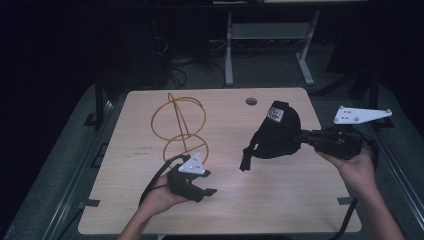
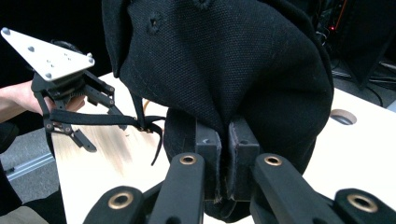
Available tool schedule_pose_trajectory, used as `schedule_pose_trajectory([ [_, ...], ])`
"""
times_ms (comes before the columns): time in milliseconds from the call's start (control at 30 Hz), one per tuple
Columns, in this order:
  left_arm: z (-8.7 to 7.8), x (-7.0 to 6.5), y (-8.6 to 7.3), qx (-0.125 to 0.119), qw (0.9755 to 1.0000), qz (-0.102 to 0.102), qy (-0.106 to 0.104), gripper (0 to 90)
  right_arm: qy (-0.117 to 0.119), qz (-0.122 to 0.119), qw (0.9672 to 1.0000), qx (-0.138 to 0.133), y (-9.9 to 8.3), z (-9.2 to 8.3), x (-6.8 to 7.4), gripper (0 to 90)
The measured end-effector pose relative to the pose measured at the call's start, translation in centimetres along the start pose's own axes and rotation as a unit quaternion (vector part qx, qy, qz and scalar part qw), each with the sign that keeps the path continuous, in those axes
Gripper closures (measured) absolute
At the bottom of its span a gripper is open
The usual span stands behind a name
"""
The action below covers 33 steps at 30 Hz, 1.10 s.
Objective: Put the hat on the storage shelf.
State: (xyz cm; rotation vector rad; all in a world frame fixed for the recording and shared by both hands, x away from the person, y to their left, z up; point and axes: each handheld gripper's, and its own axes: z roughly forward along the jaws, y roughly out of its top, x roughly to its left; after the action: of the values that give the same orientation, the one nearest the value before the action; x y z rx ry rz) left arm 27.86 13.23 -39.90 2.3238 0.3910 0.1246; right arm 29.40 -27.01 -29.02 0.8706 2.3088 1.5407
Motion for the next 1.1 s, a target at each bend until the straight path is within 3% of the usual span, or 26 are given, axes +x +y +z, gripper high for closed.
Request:
schedule_pose_trajectory([
  [500,-0.3,-0.1,-1.4,0.001,0.9999,-0.006,0.009,36.2,0.022,-0.038,0.9990,0.002,4.6,2.2,1.5,84.6],
  [667,-0.3,-0.5,-1.1,0.005,1.0000,0.005,0.004,35.5,0.033,-0.050,0.9982,0.006,6.1,3.3,2.0,84.6],
  [1100,-0.4,-0.6,-1.1,-0.008,0.9999,0.005,0.007,35.4,0.059,-0.065,0.9961,0.009,9.5,5.9,3.2,84.5],
])
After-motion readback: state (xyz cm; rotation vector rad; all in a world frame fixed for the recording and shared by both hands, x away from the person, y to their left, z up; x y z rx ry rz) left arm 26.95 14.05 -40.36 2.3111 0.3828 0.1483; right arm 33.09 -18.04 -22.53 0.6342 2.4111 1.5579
